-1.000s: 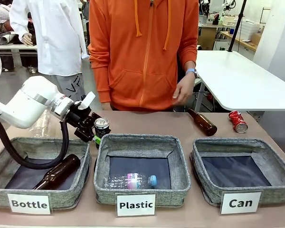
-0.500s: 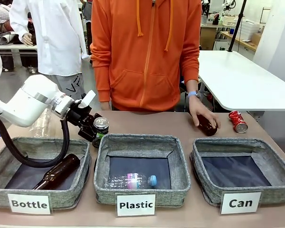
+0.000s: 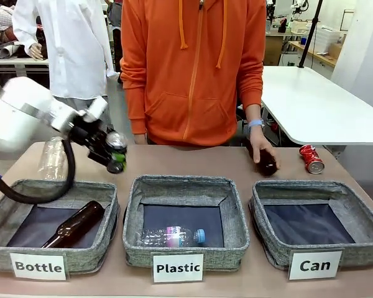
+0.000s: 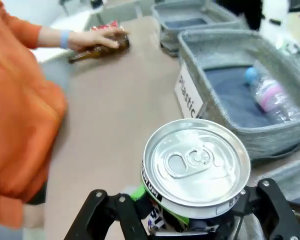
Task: Sort the can waste into the basket.
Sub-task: Pick up the can waste from the table and place it in the right Fabric basket.
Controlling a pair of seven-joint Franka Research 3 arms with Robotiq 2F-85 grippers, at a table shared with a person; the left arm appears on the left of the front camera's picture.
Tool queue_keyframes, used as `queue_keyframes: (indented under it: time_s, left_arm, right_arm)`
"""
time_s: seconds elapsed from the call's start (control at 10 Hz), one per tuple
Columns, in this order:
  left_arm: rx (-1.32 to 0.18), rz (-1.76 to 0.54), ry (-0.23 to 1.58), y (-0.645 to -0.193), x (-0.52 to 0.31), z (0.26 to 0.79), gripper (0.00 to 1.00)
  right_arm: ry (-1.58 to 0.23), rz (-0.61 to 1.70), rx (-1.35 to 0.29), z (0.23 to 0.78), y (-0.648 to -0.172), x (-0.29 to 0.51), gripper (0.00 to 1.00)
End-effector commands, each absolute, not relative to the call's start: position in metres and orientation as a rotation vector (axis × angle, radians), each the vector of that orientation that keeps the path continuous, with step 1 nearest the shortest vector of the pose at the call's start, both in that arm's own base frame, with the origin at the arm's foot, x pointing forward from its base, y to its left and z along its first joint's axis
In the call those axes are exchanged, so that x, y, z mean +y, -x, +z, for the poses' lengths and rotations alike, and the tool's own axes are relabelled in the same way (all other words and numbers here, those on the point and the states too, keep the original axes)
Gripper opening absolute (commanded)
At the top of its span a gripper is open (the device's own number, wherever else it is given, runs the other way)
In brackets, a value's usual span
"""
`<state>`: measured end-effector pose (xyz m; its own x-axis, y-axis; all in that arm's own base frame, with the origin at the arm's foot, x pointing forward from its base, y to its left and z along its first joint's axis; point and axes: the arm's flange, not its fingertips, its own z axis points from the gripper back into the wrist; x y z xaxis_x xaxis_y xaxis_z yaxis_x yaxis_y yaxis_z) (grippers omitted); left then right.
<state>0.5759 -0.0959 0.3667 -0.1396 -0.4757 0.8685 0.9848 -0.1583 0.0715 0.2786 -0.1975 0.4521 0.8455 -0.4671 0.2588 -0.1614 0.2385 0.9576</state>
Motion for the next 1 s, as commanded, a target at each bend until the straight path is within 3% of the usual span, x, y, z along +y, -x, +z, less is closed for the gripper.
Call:
queue_keyframes:
  time_s: [0.0,0.1,0.4,0.5,0.8,0.9]
  left_arm:
    - [-0.913,-1.545,0.857,-0.510,-0.048,0.430,0.00]
    - [-0.844,-1.616,0.838,-0.474,-0.021,0.451,0.00]
    - [-0.987,-1.619,0.712,-0.390,0.029,0.457,0.00]
    - [-0.885,-1.615,0.824,-0.436,0.013,0.473,0.00]
    - [-0.885,-1.615,0.824,-0.436,0.013,0.473,0.00]
    - [-0.896,-1.630,0.811,-0.419,0.018,0.469,0.32]
  right_arm:
    - [-1.350,-0.209,-0.603,0.454,-0.281,-0.197,1.00]
    - [-1.350,-0.209,-0.603,0.454,-0.281,-0.197,1.00]
    - [-1.350,-0.209,-0.603,0.454,-0.281,-0.197,1.00]
    - [-1.350,-0.209,-0.603,0.454,-0.281,-0.197,1.00]
    - [-1.350,-0.209,-0.603,0.454,-0.281,-0.197,1.00]
    - [-1.350,-0.209,-0.603,0.454,-0.281,-0.197,1.00]
